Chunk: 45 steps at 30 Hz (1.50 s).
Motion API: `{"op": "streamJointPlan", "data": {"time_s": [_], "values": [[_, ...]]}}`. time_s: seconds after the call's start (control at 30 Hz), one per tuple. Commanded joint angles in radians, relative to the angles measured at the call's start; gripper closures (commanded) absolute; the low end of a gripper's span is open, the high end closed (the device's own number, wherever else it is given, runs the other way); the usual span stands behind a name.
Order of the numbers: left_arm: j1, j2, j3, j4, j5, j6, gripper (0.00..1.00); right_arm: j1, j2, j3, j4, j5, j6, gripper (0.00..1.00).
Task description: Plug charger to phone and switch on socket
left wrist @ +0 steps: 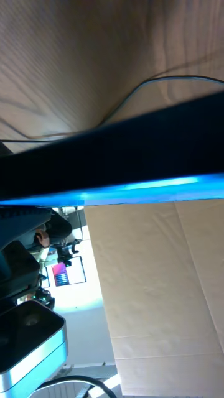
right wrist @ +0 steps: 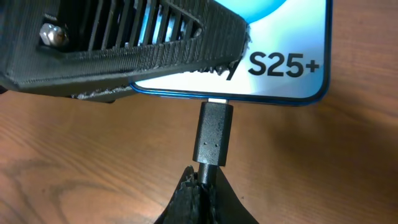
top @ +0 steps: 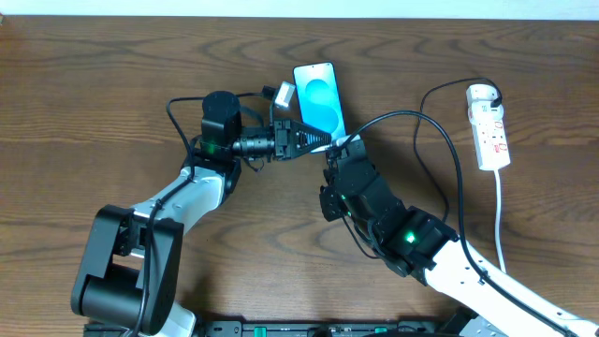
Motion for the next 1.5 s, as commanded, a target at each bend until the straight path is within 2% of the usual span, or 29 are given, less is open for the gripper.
{"op": "streamJointPlan", "data": {"time_s": [0.0,0.73,0.87,0.9,0.93,1.0,1.2,1.47], "values": [[-0.037,-0.006,-0.01,-0.01,0.108,0.036,0.92,0.001,-0.022,0.052,0.101,0.042,-0.031,0.99],[-0.077,-0.006,-0.01,-0.007,0.08,0.043,0.93,-0.044,-0.022,0.052,0.171,0.042,-0.046,0.98],[-0.077,-0.006,-0.01,-0.008,0.053,0.042,0.93,-0.043,-0.037,0.052,0.158,0.014,-0.046,0.8],[-0.077,-0.006,-0.01,-0.007,0.044,0.038,0.93,-0.043,-0.046,0.052,0.144,0.003,-0.045,0.74],[-0.077,-0.006,-0.01,-0.007,0.025,0.031,0.93,-0.043,-0.059,0.052,0.121,-0.008,-0.045,0.63],[-0.077,-0.006,-0.01,-0.007,-0.011,0.032,0.93,-0.043,-0.095,0.052,0.049,-0.03,-0.045,0.52],[-0.077,-0.006,-0.01,-0.006,-0.057,0.04,0.93,-0.043,-0.195,0.052,-0.166,-0.029,-0.045,0.39],[-0.077,-0.006,-0.009,-0.007,-0.081,0.061,0.93,-0.043,-0.365,0.052,-0.302,-0.029,-0.045,0.16]]}}
